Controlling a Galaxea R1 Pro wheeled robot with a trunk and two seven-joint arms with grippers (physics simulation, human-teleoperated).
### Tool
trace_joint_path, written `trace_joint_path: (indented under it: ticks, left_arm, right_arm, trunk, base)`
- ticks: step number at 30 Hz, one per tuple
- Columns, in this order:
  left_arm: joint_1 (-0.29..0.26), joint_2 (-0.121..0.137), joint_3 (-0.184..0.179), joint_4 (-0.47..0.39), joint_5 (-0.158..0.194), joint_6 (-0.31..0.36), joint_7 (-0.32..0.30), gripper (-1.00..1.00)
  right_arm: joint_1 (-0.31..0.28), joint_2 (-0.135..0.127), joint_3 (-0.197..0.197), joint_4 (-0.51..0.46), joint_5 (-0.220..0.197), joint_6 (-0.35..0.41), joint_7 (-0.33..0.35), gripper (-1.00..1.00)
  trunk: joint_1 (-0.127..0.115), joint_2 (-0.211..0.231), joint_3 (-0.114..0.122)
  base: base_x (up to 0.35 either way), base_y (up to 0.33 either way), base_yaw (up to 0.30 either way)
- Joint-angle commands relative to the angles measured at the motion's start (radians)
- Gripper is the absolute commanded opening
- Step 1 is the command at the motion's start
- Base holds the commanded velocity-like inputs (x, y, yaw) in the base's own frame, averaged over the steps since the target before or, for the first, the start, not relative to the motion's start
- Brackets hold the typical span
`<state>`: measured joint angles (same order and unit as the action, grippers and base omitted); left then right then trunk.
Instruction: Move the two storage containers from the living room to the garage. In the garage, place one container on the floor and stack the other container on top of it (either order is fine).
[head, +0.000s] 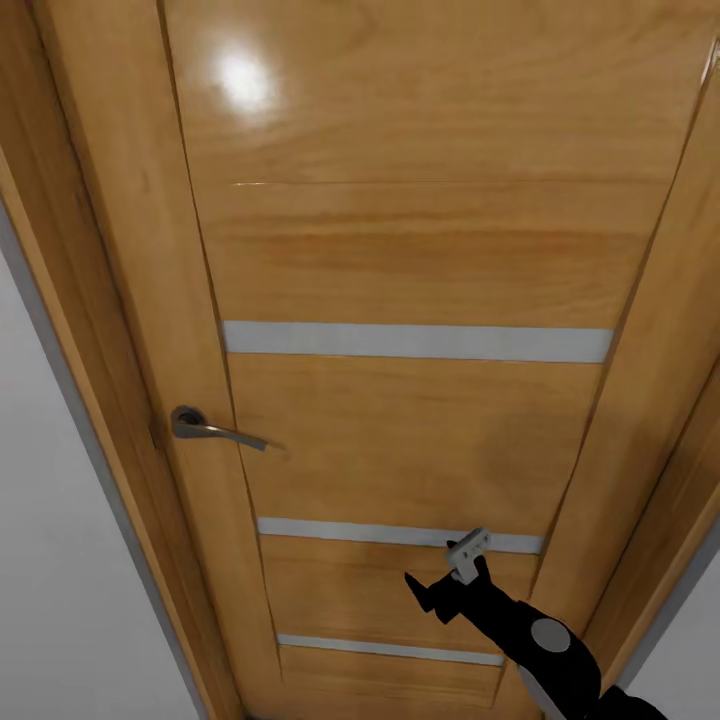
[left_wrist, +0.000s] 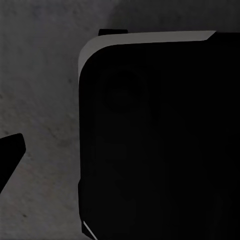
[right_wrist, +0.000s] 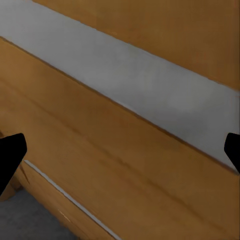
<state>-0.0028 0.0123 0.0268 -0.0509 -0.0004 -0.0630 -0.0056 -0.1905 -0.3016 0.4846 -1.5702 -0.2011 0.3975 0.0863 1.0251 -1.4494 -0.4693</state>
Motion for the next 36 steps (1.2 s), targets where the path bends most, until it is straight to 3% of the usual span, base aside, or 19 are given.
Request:
trace_joint_path:
  ticks: [1, 7, 16, 25, 26, 27, 28, 31, 36]
  left_arm:
    - [0.0, 0.0, 0.002, 0.0, 0.0, -0.003, -0.001, 1.0]
    - [0.0, 0.0, 0.003, 0.0, -0.001, -0.002, -0.001, 1.0]
    - [0.0, 0.0, 0.003, 0.0, -0.001, -0.003, -0.001, 1.0]
    - [0.0, -0.002, 0.003, 0.0, -0.001, -0.003, -0.001, 1.0]
    - [0.0, -0.002, 0.003, 0.0, -0.001, -0.003, -0.001, 1.0]
    - [0.0, -0.003, 0.002, 0.0, -0.001, -0.003, -0.001, 1.0]
    - [0.0, -0.003, 0.002, 0.0, -0.001, -0.003, -0.001, 1.0]
    - [0.0, -0.003, 0.002, 0.0, -0.001, -0.003, -0.001, 1.0]
    - [0.0, -0.003, 0.002, 0.0, -0.001, -0.003, -0.001, 1.0]
  right_arm:
    - [-0.009, 0.003, -0.011, -0.002, 0.011, 0.0, -0.007, 1.0]
    - [-0.009, 0.038, -0.011, -0.002, 0.052, 0.008, -0.06, 1.0]
    - [-0.009, 0.089, -0.008, -0.002, 0.115, 0.04, -0.073, 1.0]
    - [-0.009, 0.136, -0.004, -0.002, 0.131, 0.036, -0.065, 1.0]
    - [-0.009, 0.149, -0.003, -0.002, 0.133, 0.038, -0.064, 1.0]
    - [-0.009, 0.201, 0.003, -0.002, 0.162, 0.042, -0.062, 1.0]
    - [-0.009, 0.211, 0.005, -0.002, 0.173, 0.042, -0.061, 1.0]
    - [-0.009, 0.273, 0.01, -0.001, 0.267, 0.046, -0.038, 1.0]
    - [-0.023, 0.313, 0.01, -0.002, 0.306, 0.066, 0.021, 1.0]
  trunk:
    - [0.0, -0.001, -0.001]
    - [0.0, -0.001, -0.001]
    - [0.0, -0.001, -0.001]
    - [0.0, -0.001, -0.001]
    - [0.0, -0.001, -0.001]
    - [0.0, -0.001, -0.001]
    - [0.0, -0.001, -0.001]
    - [0.0, -0.001, -0.001]
    - [0.0, -0.001, -0.001]
  base:
    - [0.0, 0.0, 0.0]
    - [0.0, 0.0, 0.0]
    - [0.0, 0.0, 0.0]
    - [0.0, 0.0, 0.0]
    - [0.0, 0.0, 0.0]
    - [0.0, 0.0, 0.0]
    - [0.0, 0.0, 0.0]
    - [0.0, 0.0, 0.0]
    - [0.0, 0.0, 0.0]
